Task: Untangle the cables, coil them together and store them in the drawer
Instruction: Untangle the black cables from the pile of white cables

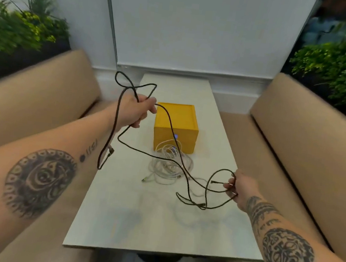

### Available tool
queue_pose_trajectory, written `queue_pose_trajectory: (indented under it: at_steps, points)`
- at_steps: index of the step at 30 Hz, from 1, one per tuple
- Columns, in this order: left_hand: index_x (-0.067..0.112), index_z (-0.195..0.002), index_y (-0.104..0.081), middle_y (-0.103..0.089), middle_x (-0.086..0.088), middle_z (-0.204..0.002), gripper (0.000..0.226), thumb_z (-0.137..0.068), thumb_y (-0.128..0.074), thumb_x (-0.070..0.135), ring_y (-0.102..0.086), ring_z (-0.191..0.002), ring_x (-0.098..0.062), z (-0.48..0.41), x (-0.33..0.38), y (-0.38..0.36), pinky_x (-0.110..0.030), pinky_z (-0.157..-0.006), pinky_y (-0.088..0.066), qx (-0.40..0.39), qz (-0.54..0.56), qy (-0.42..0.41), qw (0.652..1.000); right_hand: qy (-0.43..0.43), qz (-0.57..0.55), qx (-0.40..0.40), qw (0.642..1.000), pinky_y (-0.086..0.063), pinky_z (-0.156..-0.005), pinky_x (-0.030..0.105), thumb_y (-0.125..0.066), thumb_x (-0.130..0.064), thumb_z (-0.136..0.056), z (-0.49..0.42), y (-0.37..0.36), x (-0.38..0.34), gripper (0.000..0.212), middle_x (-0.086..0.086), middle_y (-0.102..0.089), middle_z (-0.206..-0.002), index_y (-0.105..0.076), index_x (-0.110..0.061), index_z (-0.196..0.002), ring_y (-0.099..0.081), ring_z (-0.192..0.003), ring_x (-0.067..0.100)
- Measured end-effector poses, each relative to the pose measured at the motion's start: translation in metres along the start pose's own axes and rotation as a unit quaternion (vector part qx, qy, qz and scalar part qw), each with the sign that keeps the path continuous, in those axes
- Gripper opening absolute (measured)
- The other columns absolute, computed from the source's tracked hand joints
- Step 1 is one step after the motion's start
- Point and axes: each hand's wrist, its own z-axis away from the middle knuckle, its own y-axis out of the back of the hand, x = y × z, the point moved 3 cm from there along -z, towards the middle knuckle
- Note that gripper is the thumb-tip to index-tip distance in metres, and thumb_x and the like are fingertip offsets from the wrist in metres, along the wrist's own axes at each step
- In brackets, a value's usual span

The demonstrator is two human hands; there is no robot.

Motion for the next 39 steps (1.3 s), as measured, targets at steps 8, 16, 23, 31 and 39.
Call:
queue_pose_trajectory:
  at_steps: [8, 16, 23, 31, 39]
  points:
    - [0.022, -0.11, -0.071, -0.077, 0.002, -0.1, 0.037, -0.102, -0.048, 0.05, -0.069, -0.07, -0.018, 0.025, 0.032, -0.039, -0.04, -0.071, -0.061, -0.157, -0.064, 0.014, 0.985, 0.255, 0.179, -0.082, 0.947, -0.039, -0.105, 0.037, -0.064, -0.05, -0.092, 0.087, -0.047, -0.062, 0.076, 0.003, -0.043, -0.151, -0.033, -0.018, -0.153, -0.044, -0.132, 0.019]
    - [0.021, -0.084, -0.069, -0.07, -0.003, -0.084, 0.063, -0.099, -0.03, 0.068, -0.063, -0.076, -0.018, 0.017, 0.041, -0.045, -0.043, -0.079, -0.054, -0.108, 0.015, -0.073, 0.991, 0.346, 0.28, -0.264, 0.856, -0.051, -0.078, 0.035, -0.053, -0.047, -0.1, 0.136, -0.115, -0.095, 0.024, -0.004, -0.065, -0.08, -0.06, -0.029, -0.113, -0.064, -0.077, 0.014]
    - [0.014, -0.072, -0.051, -0.042, 0.002, -0.056, 0.059, -0.102, -0.033, 0.061, -0.048, -0.058, -0.02, 0.018, 0.036, -0.039, -0.037, -0.072, -0.045, -0.134, 0.096, -0.059, 0.985, 0.212, 0.028, -0.334, 0.918, -0.051, -0.085, 0.041, -0.041, -0.058, -0.101, 0.138, -0.131, -0.106, 0.048, 0.004, -0.069, -0.109, -0.062, -0.019, -0.118, -0.068, -0.097, 0.02]
    - [0.02, -0.108, -0.067, -0.062, -0.001, -0.074, 0.018, -0.105, -0.052, 0.03, -0.055, -0.058, -0.016, 0.033, -0.022, -0.021, -0.03, -0.054, -0.049, -0.148, 0.094, 0.05, 0.983, 0.207, -0.236, -0.185, 0.931, -0.054, -0.068, 0.034, -0.037, -0.033, -0.108, 0.13, -0.108, -0.173, 0.026, -0.005, -0.044, -0.058, -0.055, -0.017, -0.097, -0.05, -0.051, 0.013]
    - [0.028, -0.132, -0.062, -0.067, 0.01, -0.123, 0.045, -0.095, -0.055, 0.004, -0.059, -0.115, -0.013, 0.033, -0.061, -0.025, -0.038, -0.106, -0.043, -0.151, -0.033, 0.109, 0.982, 0.3, -0.015, -0.213, 0.93, -0.015, -0.044, 0.025, -0.04, -0.026, -0.107, 0.12, -0.107, -0.16, 0.026, -0.009, -0.032, -0.055, -0.064, -0.019, -0.101, -0.02, -0.046, 0.009]
